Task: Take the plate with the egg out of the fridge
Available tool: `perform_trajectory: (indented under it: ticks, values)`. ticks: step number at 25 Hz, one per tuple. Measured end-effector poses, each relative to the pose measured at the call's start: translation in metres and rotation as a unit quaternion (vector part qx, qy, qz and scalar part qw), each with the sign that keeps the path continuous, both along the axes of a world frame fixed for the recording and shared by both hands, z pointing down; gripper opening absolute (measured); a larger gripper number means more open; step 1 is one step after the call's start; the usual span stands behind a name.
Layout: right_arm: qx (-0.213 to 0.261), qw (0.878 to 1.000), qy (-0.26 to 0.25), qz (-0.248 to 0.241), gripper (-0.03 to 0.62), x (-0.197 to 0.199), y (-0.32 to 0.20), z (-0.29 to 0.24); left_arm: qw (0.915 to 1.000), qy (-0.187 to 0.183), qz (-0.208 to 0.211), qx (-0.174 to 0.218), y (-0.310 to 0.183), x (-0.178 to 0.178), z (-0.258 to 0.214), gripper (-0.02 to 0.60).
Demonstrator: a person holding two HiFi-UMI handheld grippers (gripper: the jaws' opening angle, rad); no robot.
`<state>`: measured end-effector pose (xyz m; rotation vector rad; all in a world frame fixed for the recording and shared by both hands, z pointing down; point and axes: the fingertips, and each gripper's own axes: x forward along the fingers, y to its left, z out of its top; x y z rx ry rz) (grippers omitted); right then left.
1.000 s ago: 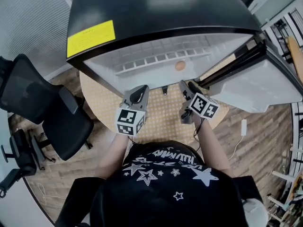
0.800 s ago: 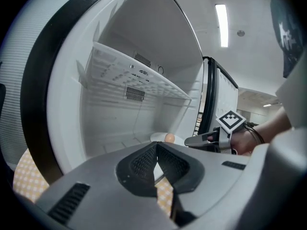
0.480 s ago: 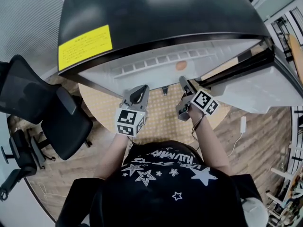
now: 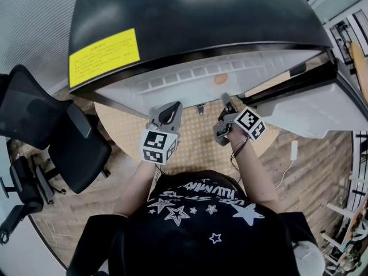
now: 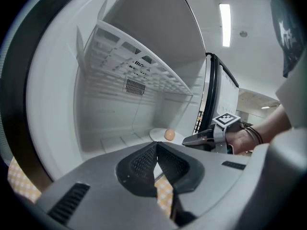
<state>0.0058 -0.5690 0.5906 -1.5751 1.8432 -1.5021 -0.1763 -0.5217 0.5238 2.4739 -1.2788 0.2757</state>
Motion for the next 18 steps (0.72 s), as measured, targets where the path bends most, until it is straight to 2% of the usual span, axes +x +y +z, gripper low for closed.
perform_trajectory:
  ticks: [6,14,18]
  values:
    - [-0.011,0.999,-0.035,0.015,0.066,-0.009,0.022,0.002,1.0,0.0,0.01,0.003,0.004,0.006,-0.002,0.006]
    - [-0.011,0.999,-0.043,-0.003,0.066,-0.02,0.036,0.003,0.9999,-0.001,0.015,0.001,0.014,0.009,0.0,0.006]
    - [-0.005,0.998,-0.068,-0.002,0.1,-0.018,0.027,0.003,0.9999,-0.002,0.014,0.003,0.015,0.01,-0.001,0.006]
